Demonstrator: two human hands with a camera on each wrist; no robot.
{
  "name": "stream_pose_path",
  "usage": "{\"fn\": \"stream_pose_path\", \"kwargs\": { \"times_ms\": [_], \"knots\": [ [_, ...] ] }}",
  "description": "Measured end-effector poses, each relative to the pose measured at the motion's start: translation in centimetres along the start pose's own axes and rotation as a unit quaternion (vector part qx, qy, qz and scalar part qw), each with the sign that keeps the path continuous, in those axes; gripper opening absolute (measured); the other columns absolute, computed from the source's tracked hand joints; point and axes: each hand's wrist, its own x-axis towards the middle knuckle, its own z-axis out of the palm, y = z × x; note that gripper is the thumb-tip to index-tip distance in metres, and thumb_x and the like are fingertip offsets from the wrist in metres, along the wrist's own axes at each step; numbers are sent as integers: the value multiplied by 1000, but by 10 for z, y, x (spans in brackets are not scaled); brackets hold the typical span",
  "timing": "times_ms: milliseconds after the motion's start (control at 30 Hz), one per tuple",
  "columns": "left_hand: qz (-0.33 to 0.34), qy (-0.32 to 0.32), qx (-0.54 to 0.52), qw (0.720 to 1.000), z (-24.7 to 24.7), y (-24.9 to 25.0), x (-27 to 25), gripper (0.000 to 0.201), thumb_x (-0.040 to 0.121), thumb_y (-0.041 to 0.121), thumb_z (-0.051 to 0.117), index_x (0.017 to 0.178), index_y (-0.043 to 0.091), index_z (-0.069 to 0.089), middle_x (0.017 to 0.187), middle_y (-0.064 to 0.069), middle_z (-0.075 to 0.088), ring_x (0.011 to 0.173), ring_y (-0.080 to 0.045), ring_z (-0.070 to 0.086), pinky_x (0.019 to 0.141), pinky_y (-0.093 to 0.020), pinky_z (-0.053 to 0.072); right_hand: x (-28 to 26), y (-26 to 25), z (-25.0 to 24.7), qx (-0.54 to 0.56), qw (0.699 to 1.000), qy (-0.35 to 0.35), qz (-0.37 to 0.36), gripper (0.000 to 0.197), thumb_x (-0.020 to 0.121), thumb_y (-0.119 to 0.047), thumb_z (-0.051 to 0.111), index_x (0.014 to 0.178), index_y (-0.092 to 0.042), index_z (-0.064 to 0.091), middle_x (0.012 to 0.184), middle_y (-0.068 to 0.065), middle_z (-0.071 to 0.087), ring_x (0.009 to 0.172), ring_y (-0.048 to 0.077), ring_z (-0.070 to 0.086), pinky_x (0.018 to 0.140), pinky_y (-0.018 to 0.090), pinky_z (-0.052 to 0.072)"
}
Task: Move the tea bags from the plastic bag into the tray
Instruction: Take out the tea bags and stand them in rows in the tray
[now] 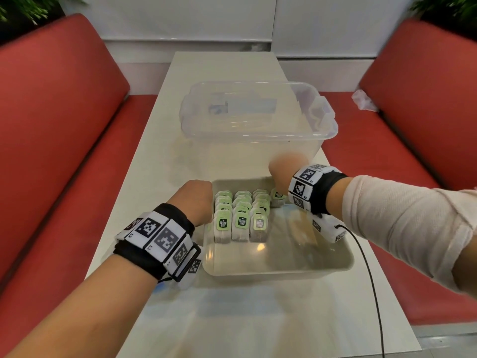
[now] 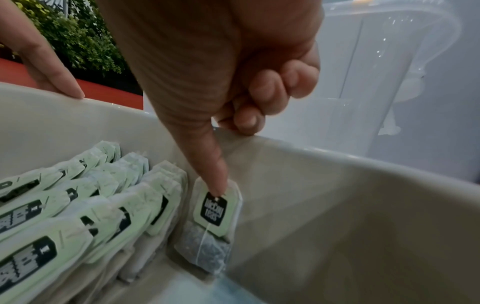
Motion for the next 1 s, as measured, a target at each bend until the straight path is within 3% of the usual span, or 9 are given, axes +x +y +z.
{"fn": "stream_pose_path", "kwargs": {
  "times_ms": [200, 667, 833, 1000],
  "knots": [
    [-4, 0, -12, 1000, 0, -1, -1, 44, 89, 13, 57, 130, 3, 46, 125, -13, 56, 115, -26, 53, 91, -28, 43, 0, -4, 0, -11, 1000, 1, 3, 18, 85, -9, 55, 69, -12, 48, 62, 0, 42, 70, 21, 50, 63, 28, 40],
    [0, 6, -25, 1000, 1, -3, -2, 51, 86, 15, 62, 132, 4, 44, 127, -12, 55, 116, -26, 53, 91, -28, 42, 0, -2, 1, 2, 1000, -1, -2, 2, 85, -11, 58, 83, -12, 57, 63, 0, 43, 71, 21, 51, 63, 28, 41],
    [-1, -1, -28, 1000, 1, -4, -2, 52, 86, 14, 63, 132, 4, 43, 128, -12, 55, 114, -25, 54, 89, -27, 43, 3, -4, 1, -1, 1000, -4, 0, 12, 86, -9, 56, 94, -9, 64, 63, 0, 43, 71, 20, 51, 63, 28, 41],
    [-1, -3, -32, 999, 1, -4, -1, 53, 85, 14, 63, 133, 3, 42, 128, -12, 55, 112, -25, 55, 86, -26, 43, 3, -2, 1, -10, 1000, -9, -11, 12, 87, -8, 55, 95, -8, 63, 62, 0, 41, 72, 21, 50, 64, 29, 41]
  ]
}}
